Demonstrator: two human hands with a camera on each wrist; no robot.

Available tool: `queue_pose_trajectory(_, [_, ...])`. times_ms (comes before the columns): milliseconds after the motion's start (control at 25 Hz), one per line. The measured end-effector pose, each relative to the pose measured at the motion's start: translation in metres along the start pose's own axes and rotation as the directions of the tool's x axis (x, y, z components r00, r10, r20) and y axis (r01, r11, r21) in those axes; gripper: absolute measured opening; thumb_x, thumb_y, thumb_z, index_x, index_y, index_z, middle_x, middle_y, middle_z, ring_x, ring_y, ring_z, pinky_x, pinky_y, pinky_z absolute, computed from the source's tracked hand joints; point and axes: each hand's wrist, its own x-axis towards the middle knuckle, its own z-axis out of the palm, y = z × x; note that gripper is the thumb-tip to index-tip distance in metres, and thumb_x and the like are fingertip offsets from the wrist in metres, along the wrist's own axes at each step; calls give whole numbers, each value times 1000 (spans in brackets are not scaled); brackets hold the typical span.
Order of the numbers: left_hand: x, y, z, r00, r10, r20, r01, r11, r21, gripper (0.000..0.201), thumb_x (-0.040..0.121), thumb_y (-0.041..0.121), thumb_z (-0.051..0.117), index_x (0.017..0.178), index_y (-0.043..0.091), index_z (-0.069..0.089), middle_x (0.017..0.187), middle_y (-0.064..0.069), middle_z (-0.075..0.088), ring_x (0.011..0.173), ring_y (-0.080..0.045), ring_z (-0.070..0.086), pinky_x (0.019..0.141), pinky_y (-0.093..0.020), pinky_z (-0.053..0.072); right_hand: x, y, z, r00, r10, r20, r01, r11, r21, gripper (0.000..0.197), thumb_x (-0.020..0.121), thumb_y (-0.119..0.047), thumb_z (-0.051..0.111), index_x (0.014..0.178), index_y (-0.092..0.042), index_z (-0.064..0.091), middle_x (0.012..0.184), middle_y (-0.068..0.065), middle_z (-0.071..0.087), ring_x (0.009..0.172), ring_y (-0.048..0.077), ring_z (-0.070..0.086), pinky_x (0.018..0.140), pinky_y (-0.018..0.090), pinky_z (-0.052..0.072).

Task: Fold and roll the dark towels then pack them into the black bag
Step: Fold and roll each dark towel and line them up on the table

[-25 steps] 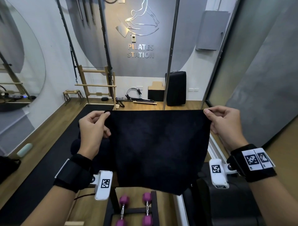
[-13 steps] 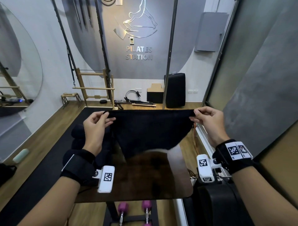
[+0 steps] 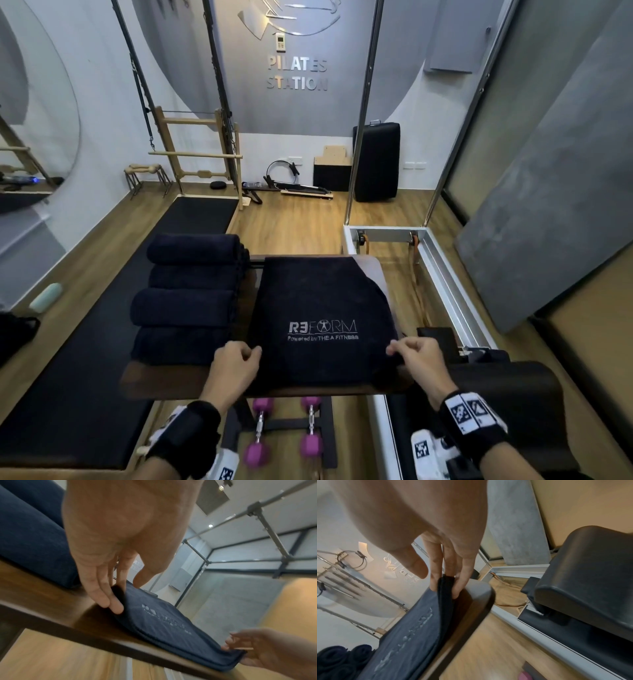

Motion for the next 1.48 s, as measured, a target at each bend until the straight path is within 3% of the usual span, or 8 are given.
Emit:
queue_pose_trajectory(200, [-5,18,3,998,56,-33,-40,932,360,40,101,48,58,72,21,62,78,1,66,79,-26,66,67,-35,51,-5,8,-7,994,69,86,-58,990,-127,26,102,-18,63,82,-6,75,72,9,77,44,18,51,43,23,41])
queue_pose_trajectory(480, [69,70,28,951,303,58,-308,943,125,22,101,39,65,90,20,69,84,8,71,80,-11,68,77,-42,61,71,-34,-2,1000,-17,21,19,997,-77,11,97,-7,67,89,-3,73,70,17,74,38,14,47,40,22,39])
queue_pose_trajectory(720, [148,109,73,874,466,137,-476,877,57,43,100,36,71,137,15,62,134,2,65,129,-15,59,111,-34,48,151,-41,27,999,-32,-27,27,989,-145,25,97,2,57,91,-13,76,73,9,68,51,19,60,47,30,49])
queue_pose_trajectory(800, [167,120,80,883,395,253,-438,887,144,69,96,46,73,156,22,47,163,5,42,156,-20,32,128,-48,25,165,-40,38,998,-58,-23,53,979,-195,28,98,1,56,92,-16,77,73,4,68,58,20,65,57,36,58])
queue_pose_trajectory(960, [193,127,90,848,80,525,-365,806,466,127,72,73,82,166,47,1,172,21,-21,158,-25,-30,111,-82,-11,189,-33,41,991,-133,8,125,907,-403,21,86,-1,72,98,-15,82,80,-3,72,82,19,67,80,34,57])
queue_pose_trajectory(1240, [201,116,97,824,16,567,-358,789,499,132,69,79,79,162,54,-11,165,25,-36,151,-23,-42,107,-85,-15,215,-27,29,963,-107,-247,6,926,-377,7,92,-16,68,85,-18,68,66,-9,55,75,25,65,64,29,46])
queue_pose_trajectory(1400, [202,112,97,823,32,568,-362,799,480,132,68,80,78,162,54,-10,164,26,-36,150,-22,-43,105,-85,-17,225,-38,29,970,-176,171,220,930,-293,43,83,-8,75,116,-34,70,57,-11,54,56,4,54,61,24,46])
queue_pose_trajectory(1480, [202,111,97,821,39,570,-365,803,471,132,68,81,78,162,54,-10,164,27,-36,150,-22,-44,105,-84,-18,232,-43,32,950,-162,267,252,903,-349,36,84,-8,77,112,-32,76,55,-13,55,57,4,54,66,28,51])
